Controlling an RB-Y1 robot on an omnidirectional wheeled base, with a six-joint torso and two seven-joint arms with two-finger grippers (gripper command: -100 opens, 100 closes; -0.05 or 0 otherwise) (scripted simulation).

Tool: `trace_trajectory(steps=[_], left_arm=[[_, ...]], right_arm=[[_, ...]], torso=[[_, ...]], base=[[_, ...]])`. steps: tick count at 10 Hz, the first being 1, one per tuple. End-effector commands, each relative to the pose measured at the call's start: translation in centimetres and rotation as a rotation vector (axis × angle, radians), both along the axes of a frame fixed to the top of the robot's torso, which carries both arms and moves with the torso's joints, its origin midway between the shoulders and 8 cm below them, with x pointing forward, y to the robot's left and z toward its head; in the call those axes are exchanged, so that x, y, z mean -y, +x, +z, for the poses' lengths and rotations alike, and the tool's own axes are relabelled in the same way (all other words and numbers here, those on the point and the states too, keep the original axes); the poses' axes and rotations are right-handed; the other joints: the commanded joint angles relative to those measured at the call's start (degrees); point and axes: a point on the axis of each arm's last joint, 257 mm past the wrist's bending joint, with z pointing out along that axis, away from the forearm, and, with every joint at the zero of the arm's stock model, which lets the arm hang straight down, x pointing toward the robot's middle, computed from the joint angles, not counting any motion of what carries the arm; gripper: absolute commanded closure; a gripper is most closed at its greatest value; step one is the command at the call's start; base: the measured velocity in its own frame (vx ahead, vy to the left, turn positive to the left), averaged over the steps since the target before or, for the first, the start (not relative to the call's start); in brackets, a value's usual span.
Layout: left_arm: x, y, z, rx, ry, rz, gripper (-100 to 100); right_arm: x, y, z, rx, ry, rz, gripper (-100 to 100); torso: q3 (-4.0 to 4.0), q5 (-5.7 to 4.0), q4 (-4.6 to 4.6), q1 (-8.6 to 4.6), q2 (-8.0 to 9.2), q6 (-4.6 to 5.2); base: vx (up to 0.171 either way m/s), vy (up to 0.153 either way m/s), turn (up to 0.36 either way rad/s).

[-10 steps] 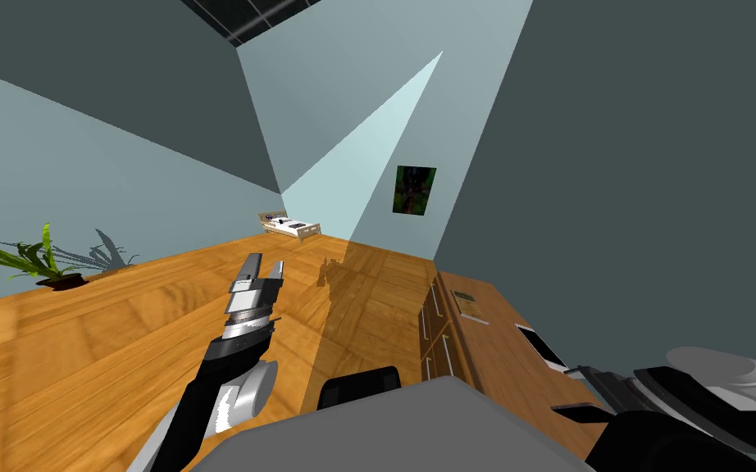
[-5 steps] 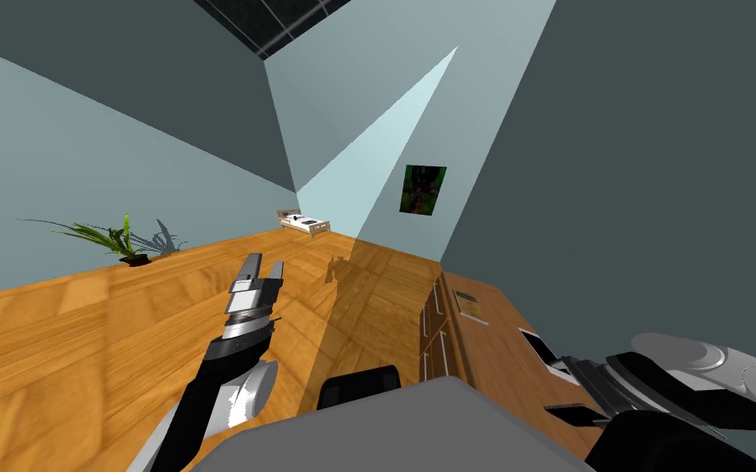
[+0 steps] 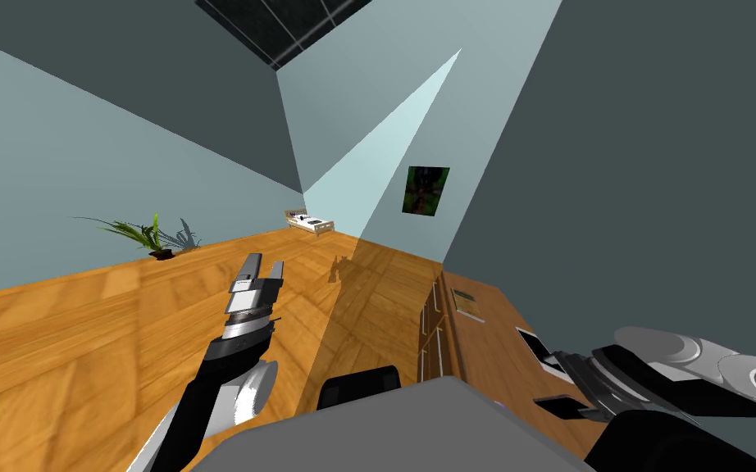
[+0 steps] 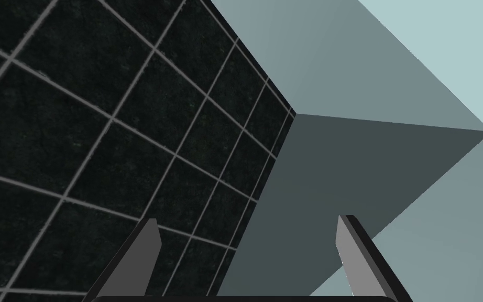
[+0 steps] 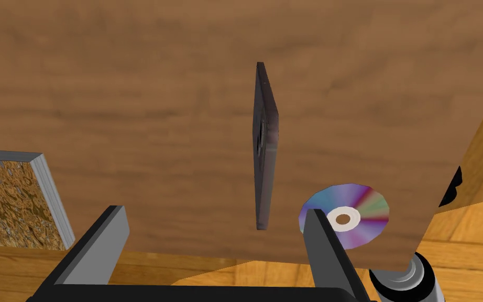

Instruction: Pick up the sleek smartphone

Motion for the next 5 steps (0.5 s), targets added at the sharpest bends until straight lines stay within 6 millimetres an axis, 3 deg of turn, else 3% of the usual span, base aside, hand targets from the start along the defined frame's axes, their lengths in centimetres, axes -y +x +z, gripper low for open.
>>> trace_trajectory(steps=[1,2,4,5], left_arm=[[0.0,0.0,0.0,0.0,0.0,0.0,0],[0.0,0.0,0.0,0.0,0.0,0.0,0],[0.0,0.0,0.0,0.0,0.0,0.0,0],[0.0,0.0,0.0,0.0,0.0,0.0,0]], right_arm=[[-0.5,1.1,-0.2,-0.003,-0.012,0.008,-100],[-0.8,1.1,-0.2,-0.003,-0.005,-0.019,-100],[-0.8,1.1,-0.2,-0.003,-0.002,-0.065,-100],[-1.3,2.2,-0.3,-0.003,-0.015,-0.044,-100]], torso=[[0.0,0.0,0.0,0.0,0.0,0.0],[0.06,0.03,0.01,0.05,0.14,-0.11],[-0.01,0.01,0.0,-0.03,-0.03,0.01],[-0.12,0.02,-0.05,0.03,-0.21,-0.01]], base=[[-0.148,-0.013,0.227],[-0.145,-0.039,0.168],[-0.038,-0.024,-0.015],[-0.119,-0.039,0.275]])
